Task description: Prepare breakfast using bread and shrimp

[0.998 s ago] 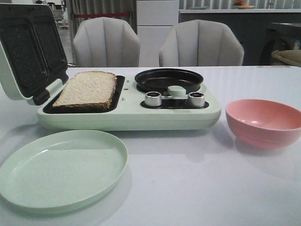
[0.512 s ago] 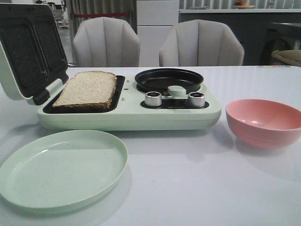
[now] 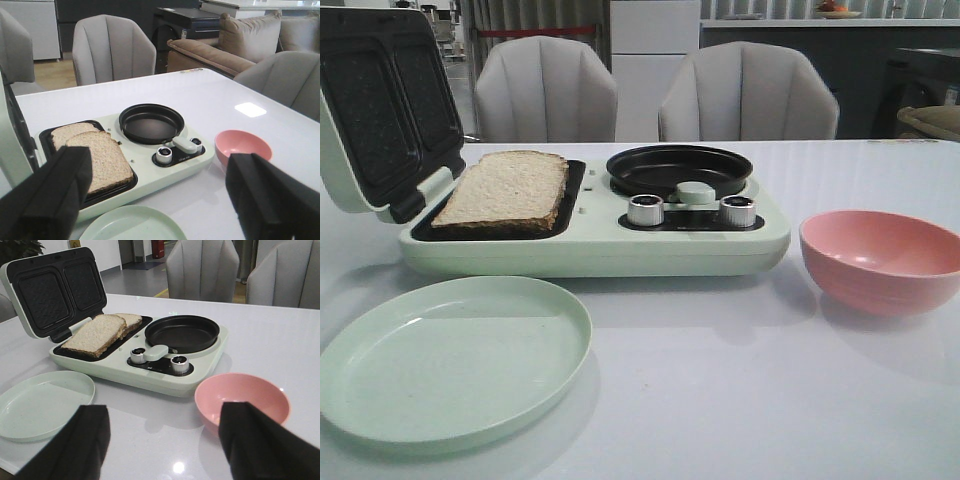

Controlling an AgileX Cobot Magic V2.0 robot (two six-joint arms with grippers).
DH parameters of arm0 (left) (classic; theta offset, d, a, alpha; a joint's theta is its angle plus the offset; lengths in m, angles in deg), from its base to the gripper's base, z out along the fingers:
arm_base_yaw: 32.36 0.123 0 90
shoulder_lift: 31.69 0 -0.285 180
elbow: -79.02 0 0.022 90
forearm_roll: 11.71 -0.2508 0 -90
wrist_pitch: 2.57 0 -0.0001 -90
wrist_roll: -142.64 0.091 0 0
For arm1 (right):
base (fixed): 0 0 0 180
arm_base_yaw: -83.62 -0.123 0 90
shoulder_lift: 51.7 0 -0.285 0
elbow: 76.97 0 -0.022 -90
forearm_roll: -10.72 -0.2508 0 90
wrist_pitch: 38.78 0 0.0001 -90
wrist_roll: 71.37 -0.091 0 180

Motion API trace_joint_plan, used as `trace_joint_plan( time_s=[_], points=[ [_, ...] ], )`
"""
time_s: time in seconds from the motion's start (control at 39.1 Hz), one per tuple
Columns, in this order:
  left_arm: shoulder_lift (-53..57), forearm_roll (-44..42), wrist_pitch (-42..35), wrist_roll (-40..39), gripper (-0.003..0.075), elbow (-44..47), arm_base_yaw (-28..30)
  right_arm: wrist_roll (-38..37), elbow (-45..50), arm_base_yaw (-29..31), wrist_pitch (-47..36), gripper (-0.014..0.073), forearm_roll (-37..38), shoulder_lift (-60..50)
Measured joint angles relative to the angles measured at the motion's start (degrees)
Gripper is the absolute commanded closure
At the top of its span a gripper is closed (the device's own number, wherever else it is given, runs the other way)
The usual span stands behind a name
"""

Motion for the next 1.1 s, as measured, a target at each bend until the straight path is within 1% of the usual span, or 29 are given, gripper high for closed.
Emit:
trace_joint_plan(
  time_s=[0.1, 0.2, 0.38, 0.44, 0.49, 0.51, 0.61, 0.67, 0.79, 0.95, 1.05, 1.1],
  points=[
    [-6.76, 0.44, -2.41, -1.31, 0.0116, -4.34, 1.01, 0.00, 0.00, 0.00, 0.00, 0.0035, 0.00, 0.00],
    [-12.87, 0.80, -3.18, -3.27, 0.0116, -9.32, 2.95, 0.00, 0.00, 0.00, 0.00, 0.0035, 0.00, 0.00],
    [-21.83, 2.55, -2.71, -7.16, 0.0120, -17.83, 9.10, 0.00, 0.00, 0.00, 0.00, 0.0035, 0.00, 0.00],
    [-23.69, 3.92, -2.43, -7.55, 0.0141, -19.47, 11.23, 0.00, 0.00, 0.00, 0.00, 0.0035, 0.00, 0.00],
    [-25.64, 5.38, -2.18, -7.58, 0.0180, -21.09, 13.80, 0.00, 0.00, 0.00, 0.00, 0.0035, 0.00, 0.00],
    [-26.63, 6.02, -2.03, -7.67, 0.0215, -21.63, 14.78, 0.00, 0.00, 0.00, 0.00, 0.0035, 0.00, 0.00],
    [-30.47, 8.58, -0.28, -7.71, 0.0316, -23.93, 19.71, 0.00, 0.00, 0.00, 0.00, 0.0035, 0.00, 0.00],
    [-32.64, 9.31, 0.42, -7.71, 0.0335, -24.80, 22.28, 0.00, 0.00, 0.00, 0.00, 0.0035, 0.00, 0.00],
    [-37.69, 10.77, 1.96, -7.71, 0.0333, -26.81, 28.12, 0.00, 0.00, 0.00, 0.00, 0.0035, 0.00, 0.00],
    [-44.02, 14.38, 3.39, -7.08, 0.0333, -29.88, 33.58, 0.00, 0.00, 0.00, 0.00, 0.0035, 0.00, 0.00],
    [-48.60, 20.71, 5.70, -2.95, 0.0333, -32.52, 37.17, 0.00, 0.00, 0.00, 0.00, 0.0035, 0.00, 0.00],
    [-51.56, 26.45, 7.84, 1.14, 0.0333, -34.33, 38.83, 0.00, 0.00, 0.00, 0.00, 0.0035, 0.00, 0.00]
  ],
)
